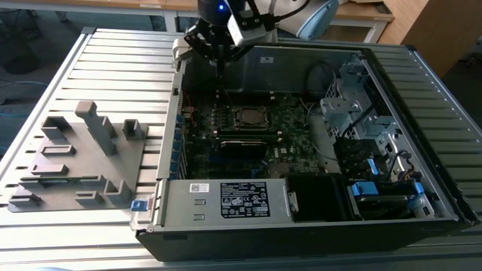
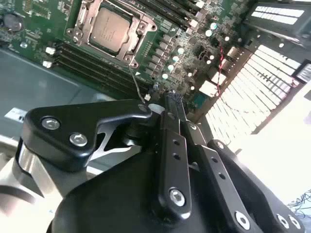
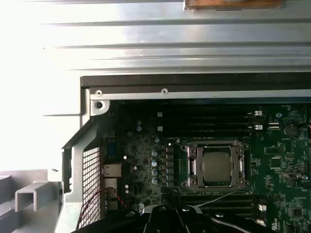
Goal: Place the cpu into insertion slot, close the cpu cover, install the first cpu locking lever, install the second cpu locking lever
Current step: 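Install the first cpu locking lever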
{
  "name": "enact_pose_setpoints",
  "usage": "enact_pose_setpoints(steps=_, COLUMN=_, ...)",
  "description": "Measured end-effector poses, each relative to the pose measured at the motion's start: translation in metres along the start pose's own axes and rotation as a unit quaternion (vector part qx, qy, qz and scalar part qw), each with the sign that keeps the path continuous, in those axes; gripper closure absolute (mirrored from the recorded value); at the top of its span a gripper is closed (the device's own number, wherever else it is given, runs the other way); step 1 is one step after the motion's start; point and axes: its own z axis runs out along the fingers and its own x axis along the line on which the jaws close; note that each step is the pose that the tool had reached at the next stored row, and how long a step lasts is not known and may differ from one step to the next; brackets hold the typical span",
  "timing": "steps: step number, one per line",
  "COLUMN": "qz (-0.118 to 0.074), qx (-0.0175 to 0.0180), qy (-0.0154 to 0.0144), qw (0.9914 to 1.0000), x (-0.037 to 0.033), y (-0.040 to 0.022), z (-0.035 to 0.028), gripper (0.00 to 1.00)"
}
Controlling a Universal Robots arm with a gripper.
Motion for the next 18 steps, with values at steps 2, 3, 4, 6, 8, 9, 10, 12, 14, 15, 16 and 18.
enact_pose_setpoints(steps=2, qz=0.0, qx=0.0, qy=0.0, qw=1.0, x=-0.0001, y=0.0003, z=-0.0063, gripper=0.89)
enact_pose_setpoints(steps=3, qz=0.0, qx=0.0, qy=0.0, qw=1.0, x=-0.0001, y=0.0005, z=-0.0098, gripper=0.89)
enact_pose_setpoints(steps=4, qz=0.0, qx=0.0, qy=0.0, qw=1.0, x=-0.0001, y=0.0006, z=-0.0129, gripper=0.89)
enact_pose_setpoints(steps=6, qz=0.0, qx=0.0, qy=0.0, qw=1.0, x=-0.0002, y=0.001, z=-0.0193, gripper=0.89)
enact_pose_setpoints(steps=8, qz=0.0, qx=-0.0001, qy=-0.0001, qw=1.0, x=-0.0002, y=0.0013, z=-0.0256, gripper=0.89)
enact_pose_setpoints(steps=9, qz=0.0, qx=0.0, qy=0.0, qw=1.0, x=-0.0003, y=0.0014, z=-0.0288, gripper=0.89)
enact_pose_setpoints(steps=10, qz=0.0, qx=0.0, qy=0.0, qw=1.0, x=-0.0003, y=0.0016, z=-0.0323, gripper=0.89)
enact_pose_setpoints(steps=12, qz=0.0, qx=0.0, qy=0.0, qw=1.0, x=-0.0003, y=0.0019, z=-0.0387, gripper=0.89)
enact_pose_setpoints(steps=14, qz=0.0, qx=0.0, qy=0.0, qw=1.0, x=-0.0004, y=0.0023, z=-0.0451, gripper=0.89)
enact_pose_setpoints(steps=15, qz=0.0, qx=0.0, qy=0.0, qw=1.0, x=-0.0004, y=0.0024, z=-0.0482, gripper=0.89)
enact_pose_setpoints(steps=16, qz=0.0, qx=0.0, qy=0.0, qw=1.0, x=-0.0004, y=0.0026, z=-0.0514, gripper=0.89)
enact_pose_setpoints(steps=18, qz=0.0, qx=0.0, qy=0.0, qw=1.0, x=-0.0005, y=0.0029, z=-0.0581, gripper=0.89)
